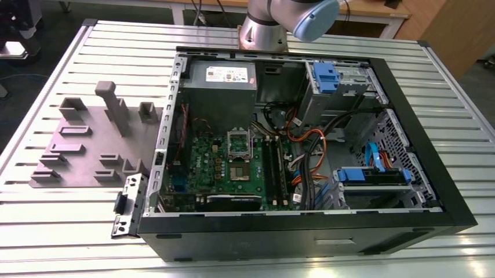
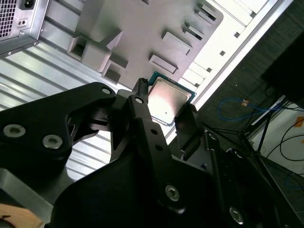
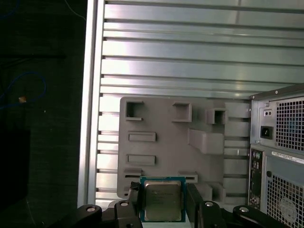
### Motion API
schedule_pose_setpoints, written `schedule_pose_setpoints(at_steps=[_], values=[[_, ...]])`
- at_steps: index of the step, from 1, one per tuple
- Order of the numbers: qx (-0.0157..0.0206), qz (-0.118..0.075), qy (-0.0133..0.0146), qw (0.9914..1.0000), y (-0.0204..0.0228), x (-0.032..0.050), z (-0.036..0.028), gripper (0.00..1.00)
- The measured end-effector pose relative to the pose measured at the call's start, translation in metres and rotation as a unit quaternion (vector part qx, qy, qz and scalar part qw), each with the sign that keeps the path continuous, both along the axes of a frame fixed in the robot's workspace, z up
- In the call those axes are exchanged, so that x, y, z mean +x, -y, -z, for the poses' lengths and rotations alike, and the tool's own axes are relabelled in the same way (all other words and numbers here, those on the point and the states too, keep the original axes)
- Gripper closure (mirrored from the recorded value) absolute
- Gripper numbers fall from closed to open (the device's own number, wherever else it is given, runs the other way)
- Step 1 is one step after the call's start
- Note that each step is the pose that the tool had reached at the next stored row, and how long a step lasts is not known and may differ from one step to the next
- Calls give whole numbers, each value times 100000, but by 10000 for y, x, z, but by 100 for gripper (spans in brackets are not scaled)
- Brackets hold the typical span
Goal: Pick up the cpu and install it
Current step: 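Pick up the cpu and move it towards the insertion slot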
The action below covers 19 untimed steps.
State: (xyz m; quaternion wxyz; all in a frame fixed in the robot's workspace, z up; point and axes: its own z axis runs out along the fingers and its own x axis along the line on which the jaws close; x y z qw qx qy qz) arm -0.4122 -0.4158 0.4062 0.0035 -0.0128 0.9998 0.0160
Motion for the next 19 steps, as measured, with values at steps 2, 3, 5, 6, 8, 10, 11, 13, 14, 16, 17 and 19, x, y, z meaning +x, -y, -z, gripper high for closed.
schedule_pose_setpoints(at_steps=[2,3,5,6,8,10,11,13,14,16,17,19], values=[[-2,2,-1,100000,0,5,0,53],[-5,3,-3,100000,0,7,-1,53],[-4,1,-5,100000,0,12,0,53],[-2,2,-3,100000,0,14,0,53],[-3,1,-3,100000,0,18,0,53],[-2,4,-4,100000,0,22,0,53],[-2,1,-4,100000,0,24,0,53],[-1,3,-2,100000,0,28,0,53],[-1,1,-2,100000,0,30,0,53],[-2,2,-3,100000,0,34,0,53],[-2,-1,-1,100000,0,37,0,53],[-2,1,-2,100000,0,41,0,53]])
